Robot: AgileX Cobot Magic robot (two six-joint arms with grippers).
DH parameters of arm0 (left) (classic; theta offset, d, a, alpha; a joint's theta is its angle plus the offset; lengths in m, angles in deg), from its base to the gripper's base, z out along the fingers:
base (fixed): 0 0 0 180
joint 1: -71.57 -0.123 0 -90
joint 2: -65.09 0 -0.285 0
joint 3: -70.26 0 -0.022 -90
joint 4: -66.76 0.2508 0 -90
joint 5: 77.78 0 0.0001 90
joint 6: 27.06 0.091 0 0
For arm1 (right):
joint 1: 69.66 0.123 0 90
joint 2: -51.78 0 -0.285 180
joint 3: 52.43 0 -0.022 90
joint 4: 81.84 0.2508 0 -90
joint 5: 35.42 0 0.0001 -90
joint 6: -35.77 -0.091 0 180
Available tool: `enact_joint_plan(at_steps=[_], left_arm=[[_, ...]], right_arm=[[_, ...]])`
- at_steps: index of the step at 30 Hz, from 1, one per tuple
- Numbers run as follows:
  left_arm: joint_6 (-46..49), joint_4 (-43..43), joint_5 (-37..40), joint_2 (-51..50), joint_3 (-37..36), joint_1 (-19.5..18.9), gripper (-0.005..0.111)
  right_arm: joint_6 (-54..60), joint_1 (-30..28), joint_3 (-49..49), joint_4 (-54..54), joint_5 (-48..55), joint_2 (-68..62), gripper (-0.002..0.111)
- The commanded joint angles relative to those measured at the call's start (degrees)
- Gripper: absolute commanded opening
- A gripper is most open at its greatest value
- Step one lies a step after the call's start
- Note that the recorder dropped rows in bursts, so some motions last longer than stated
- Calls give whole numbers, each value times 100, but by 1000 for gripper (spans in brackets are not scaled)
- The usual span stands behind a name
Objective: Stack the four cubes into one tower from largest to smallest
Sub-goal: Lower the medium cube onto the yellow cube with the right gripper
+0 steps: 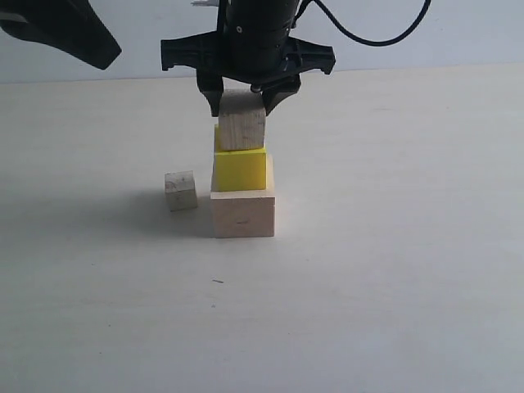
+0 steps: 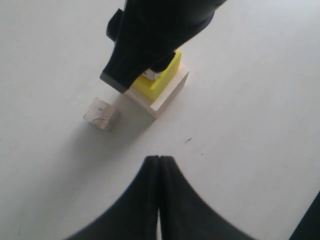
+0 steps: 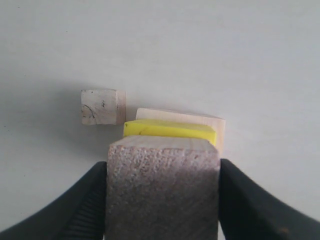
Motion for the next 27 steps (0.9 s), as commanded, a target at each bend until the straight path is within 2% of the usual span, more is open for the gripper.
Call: enact_joint_plan(at_steps=[1, 27], left_arm=[[4, -71, -24, 48, -17, -27, 0], [4, -71, -24, 48, -17, -27, 0]], right_arm=[[8, 8, -60, 117, -110, -12, 0], [29, 8, -60, 68, -100, 107, 0]])
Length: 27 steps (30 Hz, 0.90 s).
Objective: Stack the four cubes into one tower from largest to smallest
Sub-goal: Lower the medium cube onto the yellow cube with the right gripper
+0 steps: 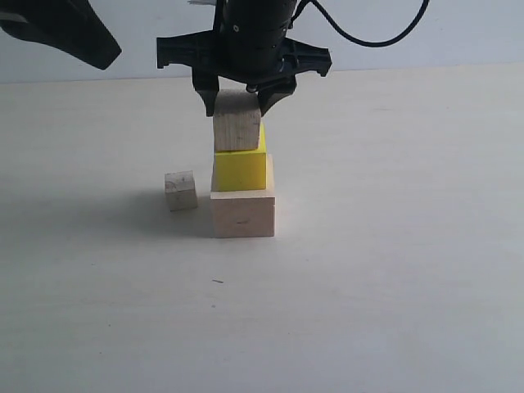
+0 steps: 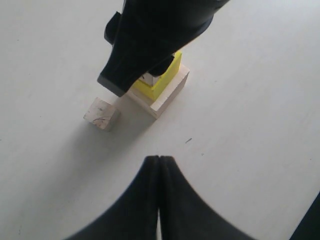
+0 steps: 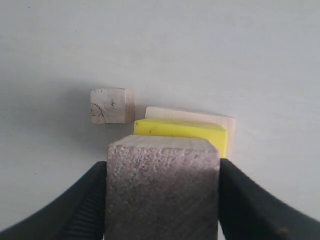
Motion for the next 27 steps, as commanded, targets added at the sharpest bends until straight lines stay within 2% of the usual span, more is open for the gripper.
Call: enact_joint_plan(at_steps=[1, 27], left_arm=[[4, -71, -24, 48, -17, -27, 0], [4, -115, -24, 48, -17, -27, 0]], right_arm=[[31, 8, -60, -79, -32, 107, 0], [31, 8, -60, -186, 118, 51, 0]])
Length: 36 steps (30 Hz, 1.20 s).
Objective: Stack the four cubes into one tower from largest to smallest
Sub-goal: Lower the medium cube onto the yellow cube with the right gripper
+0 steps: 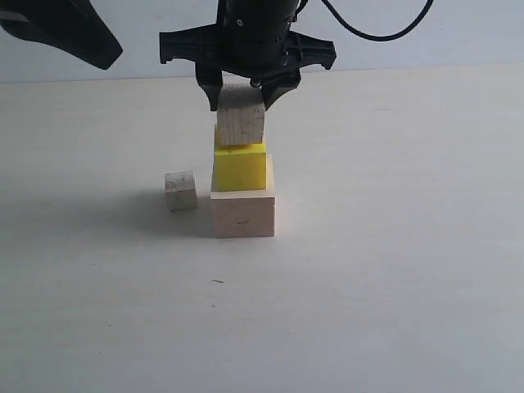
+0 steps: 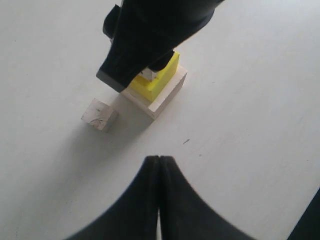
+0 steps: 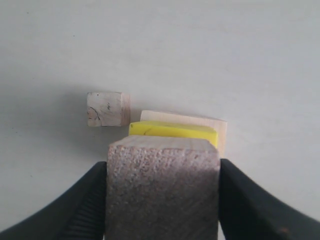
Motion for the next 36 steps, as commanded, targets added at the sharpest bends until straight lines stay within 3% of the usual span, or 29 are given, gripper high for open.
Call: enact_joint_plan(at_steps=[1, 31, 36], left_arm=[[4, -65, -24, 48, -17, -27, 0], [15, -76, -24, 48, -17, -27, 0], [15, -88, -24, 48, -17, -27, 0]], right_arm=[[44, 8, -60, -57, 105, -44, 0], [57, 8, -60, 85, 56, -81, 0], [57, 8, -60, 112, 56, -81, 14]])
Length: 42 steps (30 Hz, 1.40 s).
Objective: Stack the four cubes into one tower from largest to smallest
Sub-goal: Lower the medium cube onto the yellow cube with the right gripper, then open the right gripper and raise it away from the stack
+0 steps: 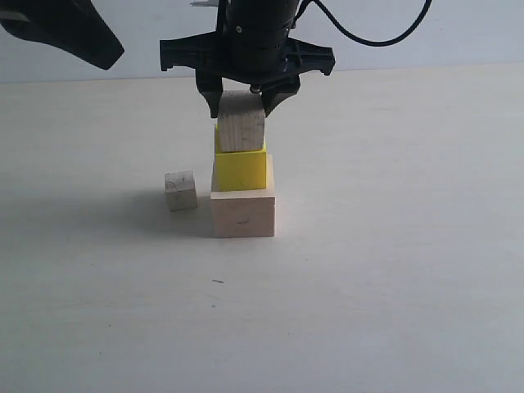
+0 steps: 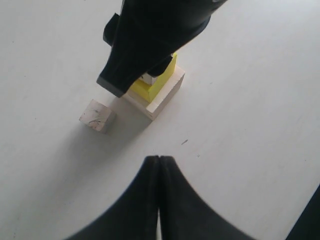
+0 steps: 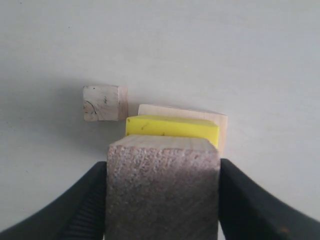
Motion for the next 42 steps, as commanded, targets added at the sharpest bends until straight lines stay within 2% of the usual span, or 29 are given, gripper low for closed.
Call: enact_joint_plan(at_steps=[1, 9, 14, 28, 38, 40, 42], left_arm=[[4, -50, -24, 48, -17, -27, 0], [4, -47, -24, 48, -17, -27, 0], [25, -130, -24, 48, -17, -27, 0], [35, -130, -24, 48, -17, -27, 0], [63, -130, -24, 48, -17, -27, 0], [75, -130, -24, 48, -17, -27, 0], [75, -130, -24, 48, -17, -27, 0]], right_arm=[[33, 8, -60, 43, -23, -17, 18], [33, 8, -60, 43, -23, -17, 60], [33, 8, -60, 43, -23, -17, 74], [11, 8, -60, 142, 0, 117, 76], [34, 8, -60, 105, 24, 893, 76], [123, 8, -60, 75, 84, 1051, 73], [176, 8, -60, 19, 148, 1202, 63]])
